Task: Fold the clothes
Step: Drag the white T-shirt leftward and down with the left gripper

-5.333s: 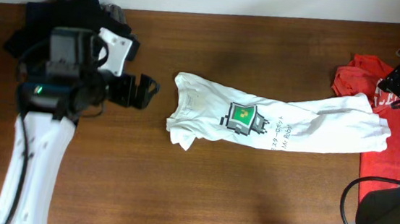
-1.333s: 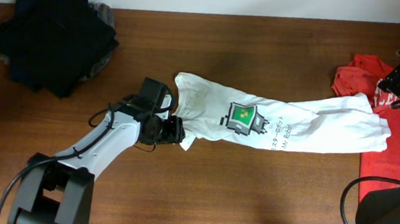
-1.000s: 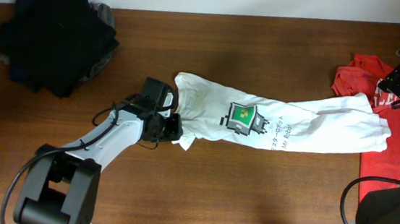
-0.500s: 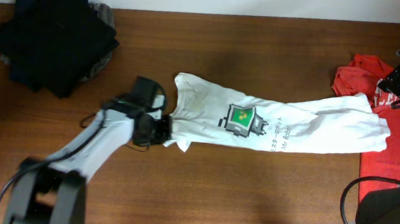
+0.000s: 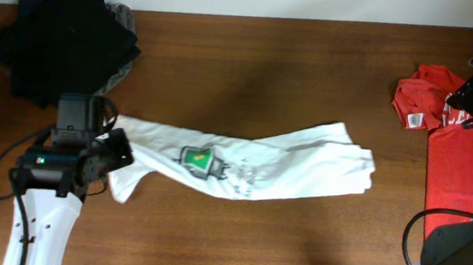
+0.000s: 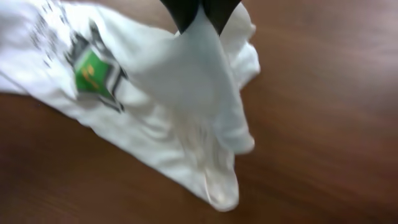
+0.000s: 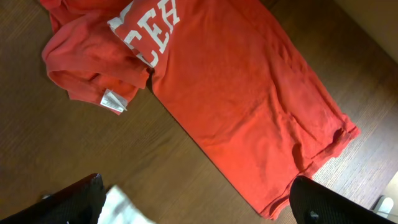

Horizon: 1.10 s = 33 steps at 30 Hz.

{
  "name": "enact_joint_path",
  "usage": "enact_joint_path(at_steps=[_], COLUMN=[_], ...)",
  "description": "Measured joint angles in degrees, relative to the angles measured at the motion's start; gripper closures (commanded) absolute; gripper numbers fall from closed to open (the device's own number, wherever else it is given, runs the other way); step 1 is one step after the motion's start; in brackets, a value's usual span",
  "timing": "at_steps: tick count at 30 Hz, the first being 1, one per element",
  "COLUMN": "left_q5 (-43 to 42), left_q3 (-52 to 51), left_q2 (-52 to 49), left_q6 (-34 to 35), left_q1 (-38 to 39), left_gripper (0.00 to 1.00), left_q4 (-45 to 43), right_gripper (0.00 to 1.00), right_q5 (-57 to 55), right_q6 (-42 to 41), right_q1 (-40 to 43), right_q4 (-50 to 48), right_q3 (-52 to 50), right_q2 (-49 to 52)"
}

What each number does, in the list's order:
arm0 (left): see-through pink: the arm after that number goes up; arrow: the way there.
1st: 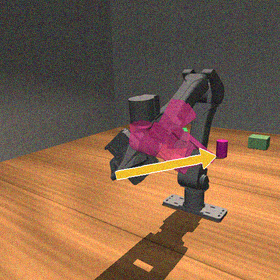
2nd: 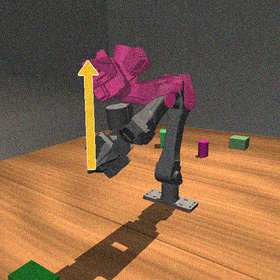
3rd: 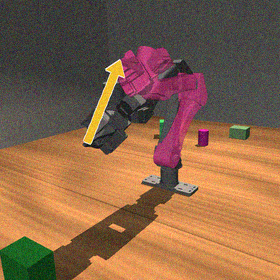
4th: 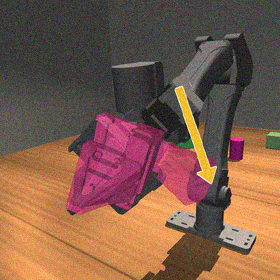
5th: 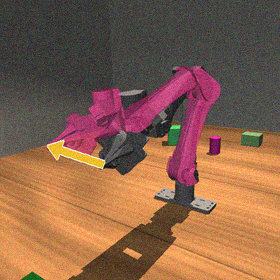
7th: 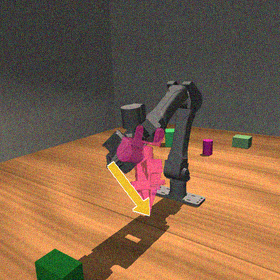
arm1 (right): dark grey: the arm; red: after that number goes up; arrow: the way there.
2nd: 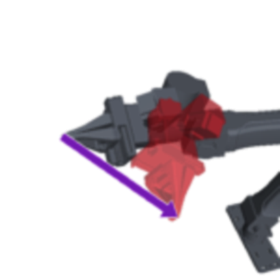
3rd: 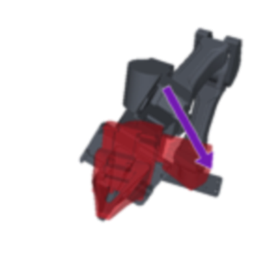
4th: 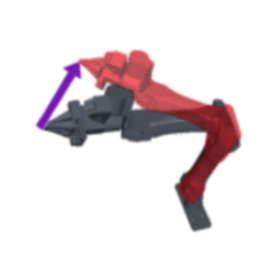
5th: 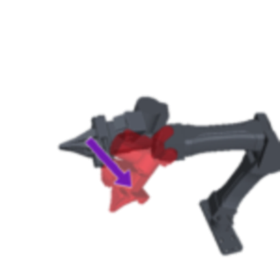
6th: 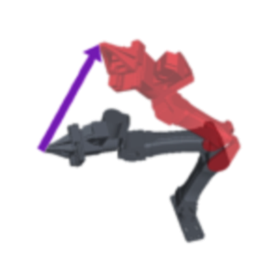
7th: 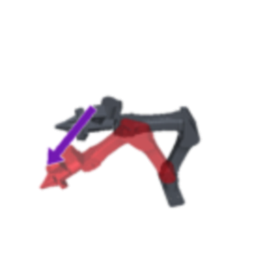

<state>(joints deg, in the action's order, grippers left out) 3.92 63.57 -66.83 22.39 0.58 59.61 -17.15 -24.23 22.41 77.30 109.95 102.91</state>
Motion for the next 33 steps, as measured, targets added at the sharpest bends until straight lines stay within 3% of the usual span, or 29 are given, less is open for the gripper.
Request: enact_joint_path(at_steps=[6, 10, 11, 12, 13, 14, 15, 21, 25, 27, 33], left_q5=[7.6, 10.5, 11.0, 11.3, 11.3, 11.3, 10.8, 7.3, 5.2, 2.8, -2.7], left_q3=[0.0, 0.0, 0.0, 0.0, 0.4, 0.6, 0.8, 1.0, 1.4, 1.6, 1.7], left_q2=[-3.2, -12.5, -15.1, -17.6, -20.6, -23.4, -25.5, -35.9, -35.9, -34.9, -23.1], left_q6=[-0.3, -1.0, -1.5, -1.9, -1.9, -2.9, -2.9, -3.3, -3.3, -3.4, -3.5], left_q1=[-2.4, -3.8, -4.4, -5.5, -6.9, -8.5, -9.6, -15.0, -14.9, -14.9, -14.9], left_gripper=[0.99, 0.99, 0.92, 0.63, 0.25, 0.08, 0.01, 0.01, 0.11, 0.16, 0.16], left_q4=[-2.4, -13.7, -15.9, -17.2, -17.4, -17.5, -17.3, -12.7, -11.3, -9.6, -1.6], right_gripper=[0.02, 0.02, 0.02, 0.02, 0.02, 0.02, 0.02, 0.02, 0.02, 0.02, 0.02], right_q5=[0.0, 0.0, 0.0, 0.0, 0.0, 0.0, 0.0, 0.0, 0.0, 0.0, 0.0], right_q6=[0.0, 0.0, 0.0, 0.0, 0.0, 0.0, 0.0, 0.0, 0.0, 0.0, 0.0], right_q1=[0.0, 0.0, 0.0, 0.0, 0.0, 0.0, 0.0, 0.0, 0.0, 0.0, 0.0], right_q4=[0.0, 0.0, 0.0, 0.0, 0.0, 0.0, 0.0, 0.0, 0.0, 0.0, 0.0], right_q3=[0.0, 0.0, 0.0, 0.0, 0.0, 0.0, 0.0, 0.0, 0.0, 0.0, 0.0], right_q2=[0.0, 0.0, 0.0, 0.0, 0.0, 0.0, 0.0, 0.0, 0.0, 0.0, 0.0])
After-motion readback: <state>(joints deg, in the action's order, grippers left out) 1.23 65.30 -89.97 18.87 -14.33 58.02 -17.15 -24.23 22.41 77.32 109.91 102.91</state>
